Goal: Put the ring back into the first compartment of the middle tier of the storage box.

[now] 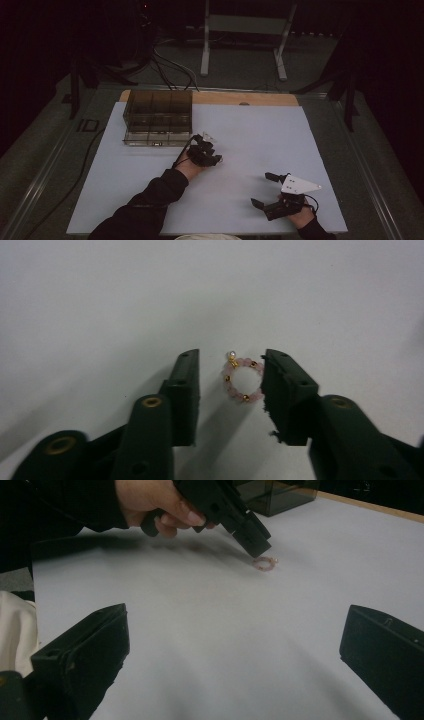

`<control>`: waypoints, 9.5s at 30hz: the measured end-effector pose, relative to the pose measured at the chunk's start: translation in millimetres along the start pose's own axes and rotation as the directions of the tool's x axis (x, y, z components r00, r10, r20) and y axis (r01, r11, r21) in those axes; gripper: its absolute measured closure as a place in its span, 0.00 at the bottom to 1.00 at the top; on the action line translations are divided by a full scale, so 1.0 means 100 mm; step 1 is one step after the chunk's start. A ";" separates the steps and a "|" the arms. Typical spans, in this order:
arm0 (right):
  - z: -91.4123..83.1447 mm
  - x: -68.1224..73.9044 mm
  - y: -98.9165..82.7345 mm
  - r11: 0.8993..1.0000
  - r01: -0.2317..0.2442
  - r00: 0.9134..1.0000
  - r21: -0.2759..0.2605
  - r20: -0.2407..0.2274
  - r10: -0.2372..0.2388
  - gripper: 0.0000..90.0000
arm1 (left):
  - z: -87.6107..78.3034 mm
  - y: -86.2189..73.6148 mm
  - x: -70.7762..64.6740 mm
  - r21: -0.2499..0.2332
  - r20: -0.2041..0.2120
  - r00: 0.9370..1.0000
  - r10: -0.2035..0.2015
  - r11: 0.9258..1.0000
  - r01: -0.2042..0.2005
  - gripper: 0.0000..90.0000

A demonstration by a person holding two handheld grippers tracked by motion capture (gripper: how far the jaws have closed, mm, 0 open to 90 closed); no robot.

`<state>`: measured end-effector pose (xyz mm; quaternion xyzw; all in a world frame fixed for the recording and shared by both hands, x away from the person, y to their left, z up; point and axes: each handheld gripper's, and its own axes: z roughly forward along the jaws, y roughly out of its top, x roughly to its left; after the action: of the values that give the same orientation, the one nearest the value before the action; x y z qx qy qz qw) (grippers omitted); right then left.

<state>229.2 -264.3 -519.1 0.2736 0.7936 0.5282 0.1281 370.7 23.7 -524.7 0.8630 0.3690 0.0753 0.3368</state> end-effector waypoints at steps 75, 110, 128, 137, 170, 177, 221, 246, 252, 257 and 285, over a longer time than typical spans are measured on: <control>0.03 -0.01 0.00 1.000 -0.005 1.000 0.012 0.002 0.005 0.00 | -0.38 0.23 -0.11 -0.006 -0.006 0.991 0.137 0.991 -0.137 1.00; 0.03 -0.02 -0.01 1.000 -0.008 1.000 0.019 0.006 0.008 0.00 | -0.82 0.29 0.03 -0.038 0.002 0.987 0.158 0.987 -0.158 1.00; 0.03 -0.01 -0.01 1.000 -0.007 1.000 0.024 0.009 0.006 0.00 | -1.03 0.26 0.19 -0.043 -0.032 0.989 0.144 0.988 -0.145 1.00; 0.04 -0.01 -0.01 1.000 -0.007 1.000 0.021 0.010 0.007 0.00 | -1.13 0.24 0.28 -0.042 -0.043 0.990 0.132 0.990 -0.134 1.00; 0.04 -0.01 0.00 1.000 -0.001 1.000 0.022 0.014 0.000 0.00 | -1.62 0.08 0.69 -0.079 -0.118 0.992 0.050 0.995 -0.059 1.00; 0.04 -0.01 0.00 1.000 -0.005 1.000 0.020 0.014 0.005 0.00 | -1.71 0.05 0.78 -0.085 -0.138 0.990 0.035 0.995 -0.047 1.00; 0.04 -0.01 -0.01 1.000 -0.013 1.000 0.023 0.016 0.013 0.00 | -2.07 -0.29 1.44 -0.135 -0.251 0.957 -0.144 0.985 0.112 1.00; 0.04 0.00 -0.01 1.000 -0.008 1.000 0.029 0.016 0.008 0.00 | -1.87 -0.50 1.68 -0.151 -0.255 0.943 -0.216 0.972 0.182 1.00; 0.04 0.00 -0.01 1.000 -0.007 1.000 0.030 0.017 0.007 0.00 | -1.81 -0.53 1.72 -0.158 -0.247 0.939 -0.239 0.966 0.204 1.00; 0.04 0.00 -0.02 0.999 -0.010 1.000 0.031 0.016 0.009 0.00 | -1.74 -0.55 1.75 -0.157 -0.232 0.940 -0.250 0.963 0.217 0.99; 0.03 0.00 -0.02 0.999 -0.016 1.000 0.027 0.020 0.016 0.00 | -1.92 -0.48 1.58 -0.223 -0.177 0.954 -0.241 0.954 0.200 0.24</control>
<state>230.1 -262.8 -521.8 0.2868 0.7972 0.5156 0.1278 383.1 257.1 -427.8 0.7651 0.4861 0.1616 0.3901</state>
